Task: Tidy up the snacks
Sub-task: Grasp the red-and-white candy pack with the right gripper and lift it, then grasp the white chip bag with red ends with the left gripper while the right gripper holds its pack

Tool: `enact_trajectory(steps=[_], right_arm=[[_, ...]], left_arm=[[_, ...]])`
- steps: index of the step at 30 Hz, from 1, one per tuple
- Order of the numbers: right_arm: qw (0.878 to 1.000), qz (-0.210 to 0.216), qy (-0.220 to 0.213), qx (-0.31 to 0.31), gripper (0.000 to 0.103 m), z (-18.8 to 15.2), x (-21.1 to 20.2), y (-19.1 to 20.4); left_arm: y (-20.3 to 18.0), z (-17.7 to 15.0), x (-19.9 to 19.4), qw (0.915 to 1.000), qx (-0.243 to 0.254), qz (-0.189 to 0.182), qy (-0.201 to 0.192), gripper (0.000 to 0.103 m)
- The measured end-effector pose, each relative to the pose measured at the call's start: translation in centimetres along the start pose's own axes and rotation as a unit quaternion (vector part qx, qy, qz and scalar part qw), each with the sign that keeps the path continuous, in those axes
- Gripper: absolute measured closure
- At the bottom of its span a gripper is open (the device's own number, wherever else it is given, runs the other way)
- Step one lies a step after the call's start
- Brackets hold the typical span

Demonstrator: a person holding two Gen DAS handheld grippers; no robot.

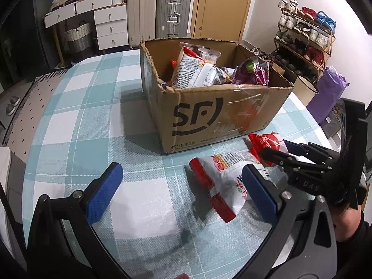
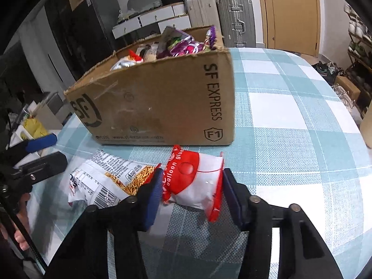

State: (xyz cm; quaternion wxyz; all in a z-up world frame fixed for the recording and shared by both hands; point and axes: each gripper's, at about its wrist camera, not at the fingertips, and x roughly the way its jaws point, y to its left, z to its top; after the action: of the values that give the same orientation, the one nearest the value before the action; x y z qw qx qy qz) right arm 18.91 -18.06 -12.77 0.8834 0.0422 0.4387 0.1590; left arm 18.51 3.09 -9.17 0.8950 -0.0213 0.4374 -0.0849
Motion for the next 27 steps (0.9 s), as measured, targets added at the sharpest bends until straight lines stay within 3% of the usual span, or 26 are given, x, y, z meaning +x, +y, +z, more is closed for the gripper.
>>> enact_trajectory(steps=[17, 27], right_arm=[[0.999, 0.021, -0.019, 0.024, 0.055, -0.4, -1.7, -1.2], [0.998, 0.028, -0.036, 0.037, 0.055, -1.0, -3.7, -2.0]], left_arm=[[-0.8, -0.3, -0.1, 0.9999, 0.006, -0.01, 0.001, 0.001], [-3.0, -0.2, 1.2, 0.9991, 0.026, -0.026, 0.02, 0.001]])
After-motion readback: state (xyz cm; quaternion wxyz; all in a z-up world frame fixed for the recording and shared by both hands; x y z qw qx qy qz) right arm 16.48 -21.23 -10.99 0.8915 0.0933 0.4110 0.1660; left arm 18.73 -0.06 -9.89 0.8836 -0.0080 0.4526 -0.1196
